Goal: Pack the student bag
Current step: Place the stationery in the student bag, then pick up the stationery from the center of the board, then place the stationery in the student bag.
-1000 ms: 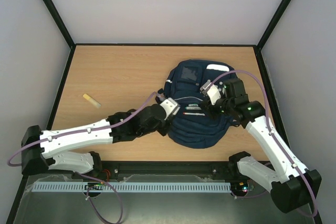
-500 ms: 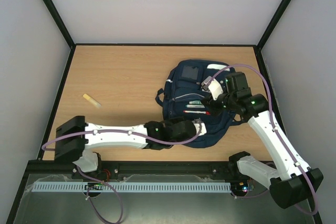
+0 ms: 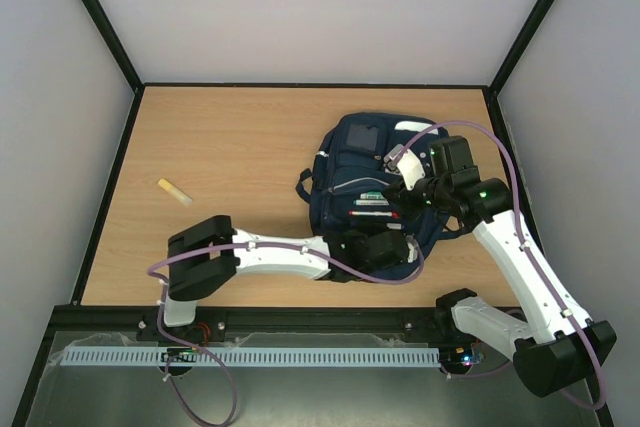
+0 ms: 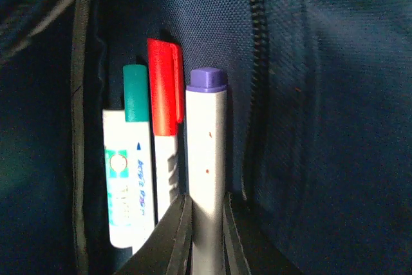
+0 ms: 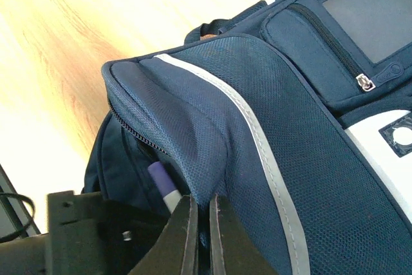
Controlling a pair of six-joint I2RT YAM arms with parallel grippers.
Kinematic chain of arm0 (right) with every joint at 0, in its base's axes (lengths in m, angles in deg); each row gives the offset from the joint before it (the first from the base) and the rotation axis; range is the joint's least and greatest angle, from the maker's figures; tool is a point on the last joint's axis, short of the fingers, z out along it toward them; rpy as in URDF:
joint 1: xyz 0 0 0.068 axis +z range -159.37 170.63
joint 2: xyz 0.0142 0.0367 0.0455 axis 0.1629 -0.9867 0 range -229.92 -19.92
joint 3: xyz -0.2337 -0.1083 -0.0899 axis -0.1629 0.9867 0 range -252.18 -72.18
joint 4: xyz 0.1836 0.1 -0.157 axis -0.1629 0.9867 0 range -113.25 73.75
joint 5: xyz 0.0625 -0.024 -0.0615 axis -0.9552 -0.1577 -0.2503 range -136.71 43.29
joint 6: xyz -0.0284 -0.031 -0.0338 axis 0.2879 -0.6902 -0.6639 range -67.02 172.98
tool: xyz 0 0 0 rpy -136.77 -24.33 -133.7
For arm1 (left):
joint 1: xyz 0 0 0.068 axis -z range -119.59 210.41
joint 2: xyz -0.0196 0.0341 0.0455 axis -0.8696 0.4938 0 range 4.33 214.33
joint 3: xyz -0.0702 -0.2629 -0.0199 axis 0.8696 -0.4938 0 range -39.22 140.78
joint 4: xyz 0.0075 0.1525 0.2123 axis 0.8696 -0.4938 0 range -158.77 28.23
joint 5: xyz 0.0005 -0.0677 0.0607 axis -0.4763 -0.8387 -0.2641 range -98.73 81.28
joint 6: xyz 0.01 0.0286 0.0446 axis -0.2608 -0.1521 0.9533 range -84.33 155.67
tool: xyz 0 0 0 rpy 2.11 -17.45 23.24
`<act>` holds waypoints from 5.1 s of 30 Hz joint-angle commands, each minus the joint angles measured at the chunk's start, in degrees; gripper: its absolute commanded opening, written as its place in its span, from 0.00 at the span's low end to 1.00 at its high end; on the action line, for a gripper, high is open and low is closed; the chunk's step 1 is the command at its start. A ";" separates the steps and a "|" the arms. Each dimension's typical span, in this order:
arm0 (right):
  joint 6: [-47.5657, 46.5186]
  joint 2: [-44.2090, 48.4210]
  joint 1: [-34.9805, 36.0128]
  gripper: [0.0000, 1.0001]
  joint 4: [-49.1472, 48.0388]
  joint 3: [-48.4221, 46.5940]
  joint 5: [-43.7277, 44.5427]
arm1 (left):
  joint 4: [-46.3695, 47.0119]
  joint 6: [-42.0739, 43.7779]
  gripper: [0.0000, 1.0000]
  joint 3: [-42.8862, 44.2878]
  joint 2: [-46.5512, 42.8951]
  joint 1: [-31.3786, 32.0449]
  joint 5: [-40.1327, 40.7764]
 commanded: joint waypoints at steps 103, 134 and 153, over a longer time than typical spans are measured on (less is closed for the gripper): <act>0.70 15.44 -1.59 0.01 -14.21 19.97 -9.33 | -24.88 -79.54 0.25 -16.70 -12.44 -80.96 -30.27; 0.22 7.07 -2.12 0.01 -7.88 6.18 -5.83 | -12.53 -28.58 0.02 -17.01 -32.14 -1.37 -5.13; -0.53 5.23 -2.12 0.01 -1.49 -0.36 -5.95 | -1.24 1.50 0.02 -0.57 -2.19 2.09 7.32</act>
